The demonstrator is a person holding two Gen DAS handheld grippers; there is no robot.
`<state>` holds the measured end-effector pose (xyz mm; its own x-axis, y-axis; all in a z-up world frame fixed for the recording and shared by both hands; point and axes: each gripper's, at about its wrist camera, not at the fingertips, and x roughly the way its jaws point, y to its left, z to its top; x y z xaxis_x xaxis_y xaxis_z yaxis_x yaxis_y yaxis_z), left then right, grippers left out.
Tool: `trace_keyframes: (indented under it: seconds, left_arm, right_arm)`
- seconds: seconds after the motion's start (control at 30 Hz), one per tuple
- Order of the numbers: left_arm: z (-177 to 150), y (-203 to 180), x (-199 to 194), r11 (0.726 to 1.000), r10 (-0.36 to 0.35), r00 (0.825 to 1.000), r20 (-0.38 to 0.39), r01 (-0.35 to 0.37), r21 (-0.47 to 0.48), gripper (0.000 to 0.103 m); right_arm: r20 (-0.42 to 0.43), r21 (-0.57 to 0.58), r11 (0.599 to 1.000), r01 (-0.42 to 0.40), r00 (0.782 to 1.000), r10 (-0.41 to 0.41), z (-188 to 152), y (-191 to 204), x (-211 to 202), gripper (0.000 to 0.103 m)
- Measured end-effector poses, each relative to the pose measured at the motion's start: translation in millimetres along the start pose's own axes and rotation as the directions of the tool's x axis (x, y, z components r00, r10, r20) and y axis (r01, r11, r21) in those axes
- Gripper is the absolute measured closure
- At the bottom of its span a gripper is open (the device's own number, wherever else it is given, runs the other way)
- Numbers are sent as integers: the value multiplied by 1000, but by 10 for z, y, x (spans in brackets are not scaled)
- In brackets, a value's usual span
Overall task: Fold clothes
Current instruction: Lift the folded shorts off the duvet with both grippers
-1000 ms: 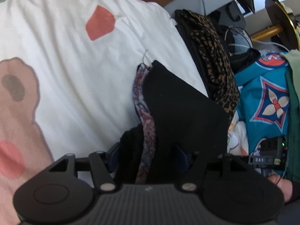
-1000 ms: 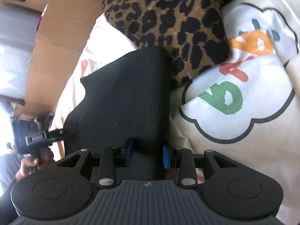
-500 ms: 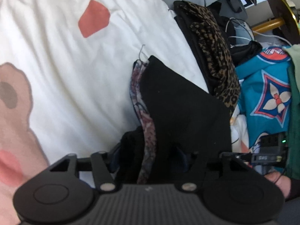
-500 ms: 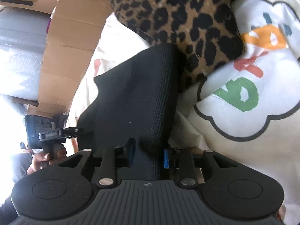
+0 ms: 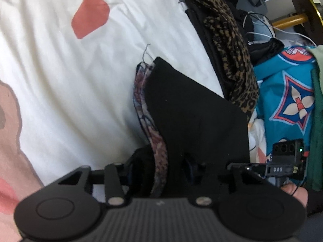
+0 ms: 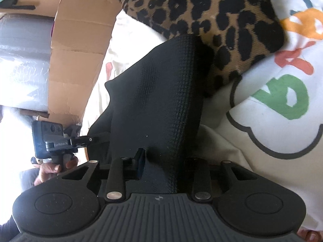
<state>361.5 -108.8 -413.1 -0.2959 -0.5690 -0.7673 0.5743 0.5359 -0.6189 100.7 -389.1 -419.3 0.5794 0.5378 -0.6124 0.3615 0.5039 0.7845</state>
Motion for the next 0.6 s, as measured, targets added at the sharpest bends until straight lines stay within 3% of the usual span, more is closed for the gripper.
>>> trace_keyframes:
  seconds: [0.1,0.27,0.6]
  left_arm:
    - [-73,-76,-36,1000,16,999,36,-16,2,67]
    - [-253,-267,-126,995,77,993,94,-83,62,69]
    - [-504,-519,-421,991,121,968,219,-131,30,70]
  right_arm:
    - [-5,-4,1000,8,1000,-8,-3,50,-41,93]
    - [-12,-79,997,24,1000,-25,-20,252,-97,94]
    - [-21,-172,985,35,999,-39,16,630,-181,95]
